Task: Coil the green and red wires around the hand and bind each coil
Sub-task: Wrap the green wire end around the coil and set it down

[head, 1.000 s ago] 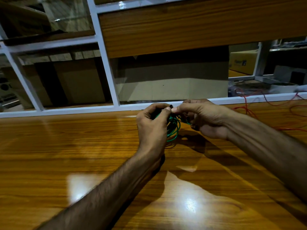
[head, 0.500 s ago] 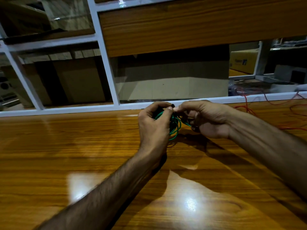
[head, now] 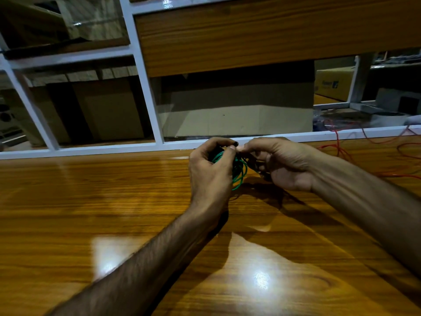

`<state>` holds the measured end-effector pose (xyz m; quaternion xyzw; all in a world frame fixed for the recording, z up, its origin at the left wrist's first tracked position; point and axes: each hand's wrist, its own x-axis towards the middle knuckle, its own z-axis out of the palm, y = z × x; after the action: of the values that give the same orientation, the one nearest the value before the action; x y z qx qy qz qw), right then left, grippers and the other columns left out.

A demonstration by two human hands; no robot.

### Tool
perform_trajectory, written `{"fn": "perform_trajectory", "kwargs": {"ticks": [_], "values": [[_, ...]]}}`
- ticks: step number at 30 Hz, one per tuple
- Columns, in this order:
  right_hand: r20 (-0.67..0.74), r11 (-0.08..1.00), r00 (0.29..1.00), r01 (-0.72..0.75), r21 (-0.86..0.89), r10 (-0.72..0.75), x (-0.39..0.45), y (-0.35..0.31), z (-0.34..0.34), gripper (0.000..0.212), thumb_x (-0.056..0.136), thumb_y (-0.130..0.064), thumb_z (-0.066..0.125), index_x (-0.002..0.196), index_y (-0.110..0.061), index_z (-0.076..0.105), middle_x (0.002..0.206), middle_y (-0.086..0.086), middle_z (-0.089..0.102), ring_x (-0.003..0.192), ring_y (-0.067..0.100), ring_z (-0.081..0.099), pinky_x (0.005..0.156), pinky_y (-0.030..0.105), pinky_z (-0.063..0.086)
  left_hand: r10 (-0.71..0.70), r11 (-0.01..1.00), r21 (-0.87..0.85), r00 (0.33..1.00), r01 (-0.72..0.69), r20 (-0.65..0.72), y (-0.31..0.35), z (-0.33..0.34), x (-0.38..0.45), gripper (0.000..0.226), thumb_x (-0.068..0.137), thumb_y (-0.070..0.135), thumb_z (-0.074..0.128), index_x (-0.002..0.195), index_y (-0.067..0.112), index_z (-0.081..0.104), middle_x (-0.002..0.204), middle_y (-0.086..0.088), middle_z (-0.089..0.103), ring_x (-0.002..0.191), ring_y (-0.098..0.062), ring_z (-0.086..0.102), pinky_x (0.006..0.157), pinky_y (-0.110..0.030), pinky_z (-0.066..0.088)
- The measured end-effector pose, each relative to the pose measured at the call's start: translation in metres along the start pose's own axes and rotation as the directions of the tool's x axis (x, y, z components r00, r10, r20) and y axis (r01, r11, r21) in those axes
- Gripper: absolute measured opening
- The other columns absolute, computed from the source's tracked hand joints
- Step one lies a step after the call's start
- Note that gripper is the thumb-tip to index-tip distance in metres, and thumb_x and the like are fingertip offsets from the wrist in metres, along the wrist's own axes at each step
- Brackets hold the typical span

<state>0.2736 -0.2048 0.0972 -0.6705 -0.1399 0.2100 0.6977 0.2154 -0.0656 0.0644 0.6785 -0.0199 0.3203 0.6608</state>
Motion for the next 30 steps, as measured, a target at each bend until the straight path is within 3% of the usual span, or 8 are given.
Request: {"fn": "perform_trajectory", "kwargs": {"ticks": [4,7,10,17,30], "values": [[0.013,0.999,0.999,0.044,-0.024,-0.044,-0.0011,-0.0001,-0.0006,0.014,0.070,-0.026,0.083,0.076,-0.021,0.071,0.097,0.004,0.074,0.100,0.023,0.058,0.089,0.040,0.040,-0.002,1.000,0.003,1.000,0.002,-0.005,-0.0009,0.0003,0.0011,0.013,0.100,0.013,0.068,0.097,0.023,0.075,0.102,0.003,0.074,0.098,-0.005,0.071,0.075,-0.024,0.062],[-0.013,0.993,0.994,0.108,-0.051,-0.108,-0.0020,-0.0012,0.0009,0.028,0.060,-0.030,0.085,0.066,-0.024,0.058,0.087,0.005,0.066,0.080,0.016,0.052,0.067,0.034,0.034,0.004,1.000,0.004,1.000,-0.004,-0.002,-0.0008,-0.0003,0.0014,0.015,0.100,0.013,0.068,0.095,0.025,0.075,0.101,0.004,0.074,0.097,-0.004,0.071,0.076,-0.025,0.063],[-0.052,0.985,0.985,0.165,-0.039,-0.167,0.0015,0.0006,0.0013,0.038,0.067,-0.024,0.086,0.060,-0.025,0.049,0.068,-0.004,0.060,0.065,0.010,0.048,0.058,0.028,0.029,0.010,1.000,-0.002,1.000,-0.010,0.006,-0.0009,-0.0014,0.0020,0.016,0.100,0.011,0.068,0.094,0.025,0.074,0.100,0.004,0.074,0.098,-0.005,0.071,0.079,-0.027,0.063],[-0.040,0.978,0.980,0.190,-0.084,-0.193,0.0002,0.0006,0.0003,0.040,0.078,-0.021,0.085,0.068,-0.027,0.046,0.065,-0.010,0.060,0.060,0.006,0.052,0.061,0.030,0.031,-0.031,0.998,-0.048,0.999,0.029,-0.039,-0.0026,0.0011,0.0030,0.014,0.099,0.010,0.069,0.093,0.021,0.075,0.095,0.004,0.075,0.091,-0.003,0.072,0.078,-0.022,0.060],[-0.065,0.985,0.983,0.167,-0.052,-0.171,0.0015,0.0016,0.0009,0.038,0.076,-0.024,0.086,0.064,-0.025,0.050,0.063,-0.008,0.060,0.067,0.011,0.051,0.058,0.029,0.030,-0.012,0.999,-0.036,1.000,0.012,-0.007,-0.0037,-0.0006,0.0030,0.011,0.100,0.011,0.068,0.099,0.019,0.075,0.101,0.000,0.075,0.098,-0.008,0.072,0.076,-0.021,0.060]]}}
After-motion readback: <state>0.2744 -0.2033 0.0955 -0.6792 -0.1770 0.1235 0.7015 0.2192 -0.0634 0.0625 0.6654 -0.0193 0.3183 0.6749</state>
